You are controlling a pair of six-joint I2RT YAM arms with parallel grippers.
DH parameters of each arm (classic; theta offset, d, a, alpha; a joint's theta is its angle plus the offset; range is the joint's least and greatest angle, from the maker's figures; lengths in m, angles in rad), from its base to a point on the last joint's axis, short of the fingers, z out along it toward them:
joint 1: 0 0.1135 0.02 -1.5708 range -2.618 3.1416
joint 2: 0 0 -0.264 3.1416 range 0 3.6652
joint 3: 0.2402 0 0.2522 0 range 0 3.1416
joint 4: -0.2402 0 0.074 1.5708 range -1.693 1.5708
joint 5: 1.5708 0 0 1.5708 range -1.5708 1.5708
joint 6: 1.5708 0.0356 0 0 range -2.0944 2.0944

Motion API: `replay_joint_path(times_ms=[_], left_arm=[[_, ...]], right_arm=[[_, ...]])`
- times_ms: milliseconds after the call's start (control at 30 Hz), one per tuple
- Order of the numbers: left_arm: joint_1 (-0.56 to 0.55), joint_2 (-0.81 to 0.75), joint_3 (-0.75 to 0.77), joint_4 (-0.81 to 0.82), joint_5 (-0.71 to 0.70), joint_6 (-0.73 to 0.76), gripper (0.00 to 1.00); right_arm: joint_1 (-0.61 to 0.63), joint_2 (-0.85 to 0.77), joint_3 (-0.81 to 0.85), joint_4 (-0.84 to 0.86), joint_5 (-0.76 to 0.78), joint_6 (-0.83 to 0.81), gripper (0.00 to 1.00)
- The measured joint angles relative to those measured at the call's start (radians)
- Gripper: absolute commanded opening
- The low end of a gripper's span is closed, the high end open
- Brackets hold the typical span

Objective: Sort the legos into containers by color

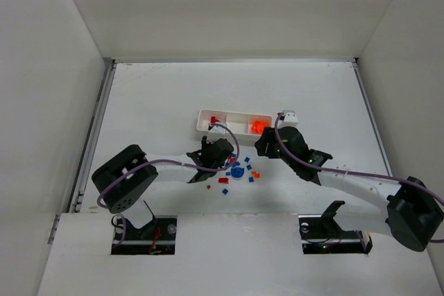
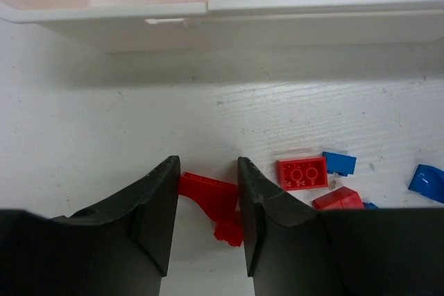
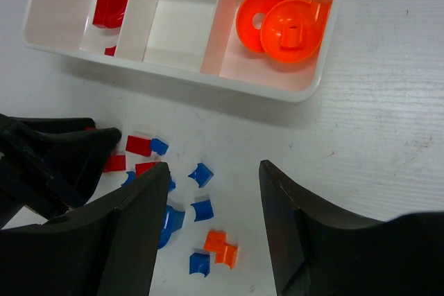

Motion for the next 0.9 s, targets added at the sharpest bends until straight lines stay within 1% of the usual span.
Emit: replay_joint_path(times_ms=[67, 267, 367, 500, 567, 667, 733, 900], left_arm=[[-0.002, 0.0, 0.0, -0.002, -0.007, 0.001, 0.24], [0.002, -0.02, 0.0, -0.037, -0.009, 0.0, 0.21], [0.013, -0.068, 0.0, -0.071, -0.001, 0.0, 0.21], [0.044, -0.168, 0.011, -0.088, 0.008, -0.006, 0.21], [0.07, -0.2, 0.039, -0.087, 0.014, -0.015, 0.21], [0.121, -0.201, 0.093, -0.067, 0.026, -0.023, 0.21], [0.162, -0.18, 0.129, -0.047, 0.033, -0.027, 0.21], [0.247, -0.053, 0.214, -0.002, 0.077, -0.037, 0.22]], right_arm=[[0.0, 0.0, 0.0, 0.0, 0.0, 0.0, 0.61], [0.0, 0.0, 0.0, 0.0, 0.0, 0.0, 0.61], [0.0, -0.005, 0.0, 0.0, 0.0, -0.003, 0.61], [0.0, -0.029, -0.009, 0.002, 0.0, -0.003, 0.59], [0.0, -0.032, -0.013, 0.011, 0.001, -0.003, 0.57], [0.006, -0.031, -0.021, 0.014, 0.002, 0.0, 0.43], [0.021, -0.029, -0.023, 0.014, 0.002, 0.003, 0.36], [0.086, -0.021, -0.023, 0.013, 0.006, 0.004, 0.37]])
